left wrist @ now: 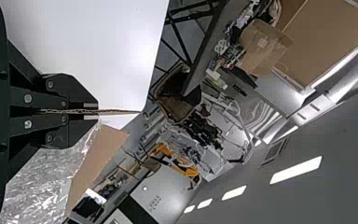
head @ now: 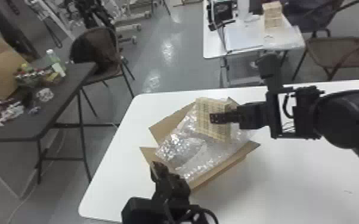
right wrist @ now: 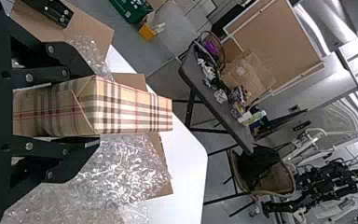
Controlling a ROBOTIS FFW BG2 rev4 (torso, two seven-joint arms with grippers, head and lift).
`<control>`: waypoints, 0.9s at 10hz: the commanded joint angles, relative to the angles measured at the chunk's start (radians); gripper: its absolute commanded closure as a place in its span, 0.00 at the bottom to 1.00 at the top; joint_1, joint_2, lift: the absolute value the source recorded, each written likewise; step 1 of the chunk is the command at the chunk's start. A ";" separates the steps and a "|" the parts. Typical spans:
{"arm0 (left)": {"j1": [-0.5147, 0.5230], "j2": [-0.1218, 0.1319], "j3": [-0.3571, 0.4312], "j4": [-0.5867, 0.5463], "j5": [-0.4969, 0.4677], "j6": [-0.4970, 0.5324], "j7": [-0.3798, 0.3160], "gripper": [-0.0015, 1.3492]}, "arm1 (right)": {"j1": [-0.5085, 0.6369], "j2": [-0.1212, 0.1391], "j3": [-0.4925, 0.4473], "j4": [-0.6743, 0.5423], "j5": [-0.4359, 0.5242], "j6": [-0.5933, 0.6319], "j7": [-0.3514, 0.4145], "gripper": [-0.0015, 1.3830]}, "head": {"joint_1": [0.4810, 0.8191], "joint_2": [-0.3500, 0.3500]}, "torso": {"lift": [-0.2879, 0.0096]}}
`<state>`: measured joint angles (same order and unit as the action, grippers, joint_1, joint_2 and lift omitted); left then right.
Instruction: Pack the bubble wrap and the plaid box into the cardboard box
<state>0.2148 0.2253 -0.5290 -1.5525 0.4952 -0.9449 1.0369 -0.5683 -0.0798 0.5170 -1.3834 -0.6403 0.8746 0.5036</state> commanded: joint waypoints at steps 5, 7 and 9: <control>0.005 0.000 0.001 0.000 0.002 -0.011 0.000 0.90 | 0.102 0.006 -0.190 -0.097 0.059 -0.069 0.035 0.17 | 0.63 1.00 | 0.63; 0.006 0.000 0.003 0.000 0.003 -0.015 0.000 0.90 | 0.231 0.023 -0.377 -0.263 0.131 -0.131 0.023 0.18 | 0.63 1.00 | 0.63; 0.011 -0.003 0.011 0.000 0.000 -0.021 0.002 0.90 | 0.430 0.045 -0.512 -0.470 0.258 -0.298 -0.143 0.18 | 0.63 0.94 | 0.63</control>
<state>0.2234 0.2239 -0.5213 -1.5524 0.4972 -0.9632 1.0377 -0.2032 -0.0430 0.0405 -1.7907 -0.4196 0.6330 0.3739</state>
